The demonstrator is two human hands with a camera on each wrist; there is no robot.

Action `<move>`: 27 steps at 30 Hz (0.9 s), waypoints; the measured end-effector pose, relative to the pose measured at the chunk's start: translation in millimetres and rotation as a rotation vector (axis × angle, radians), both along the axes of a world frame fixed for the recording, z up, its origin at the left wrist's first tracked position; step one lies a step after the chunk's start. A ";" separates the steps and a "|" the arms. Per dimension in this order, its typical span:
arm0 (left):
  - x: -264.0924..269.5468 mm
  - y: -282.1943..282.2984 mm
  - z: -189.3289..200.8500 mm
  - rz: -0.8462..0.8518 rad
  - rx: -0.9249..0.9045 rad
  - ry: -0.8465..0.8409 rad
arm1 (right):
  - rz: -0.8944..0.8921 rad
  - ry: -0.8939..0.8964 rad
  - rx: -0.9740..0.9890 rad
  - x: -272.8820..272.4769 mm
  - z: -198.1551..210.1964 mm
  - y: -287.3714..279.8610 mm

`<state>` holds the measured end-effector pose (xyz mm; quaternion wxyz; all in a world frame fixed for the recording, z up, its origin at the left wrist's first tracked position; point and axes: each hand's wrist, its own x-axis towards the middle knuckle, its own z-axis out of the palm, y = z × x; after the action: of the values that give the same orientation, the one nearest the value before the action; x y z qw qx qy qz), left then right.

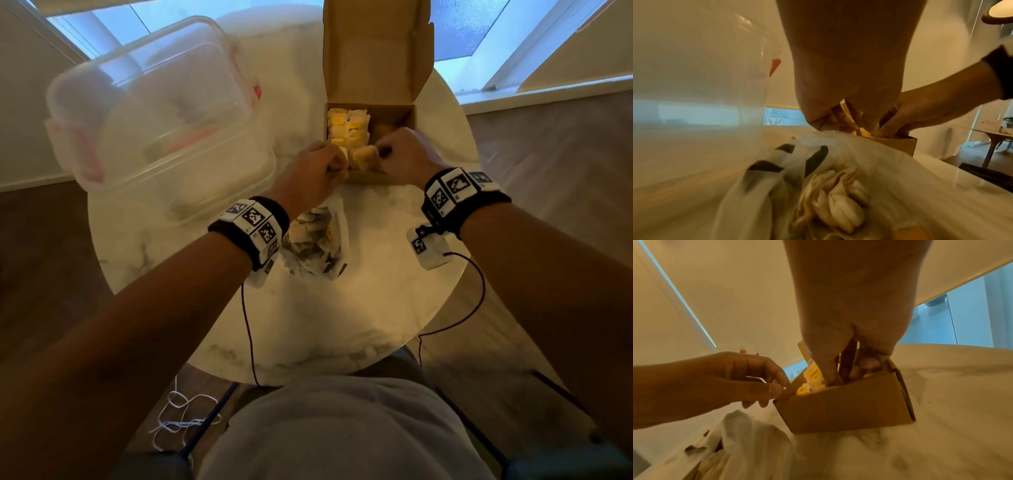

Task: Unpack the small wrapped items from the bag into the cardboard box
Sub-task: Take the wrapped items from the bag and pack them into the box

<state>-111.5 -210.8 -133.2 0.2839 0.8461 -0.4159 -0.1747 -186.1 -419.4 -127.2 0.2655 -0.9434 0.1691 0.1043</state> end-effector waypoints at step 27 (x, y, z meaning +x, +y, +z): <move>-11.3 -4.2 -8.3 0.097 -0.071 0.014 | 0.035 0.020 0.175 7.9 -2.8 -8.3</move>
<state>-122.8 -215.0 -141.5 0.3248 0.8534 -0.3784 -0.1515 -178.2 -427.7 -130.0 0.3435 -0.9183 0.1453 0.1328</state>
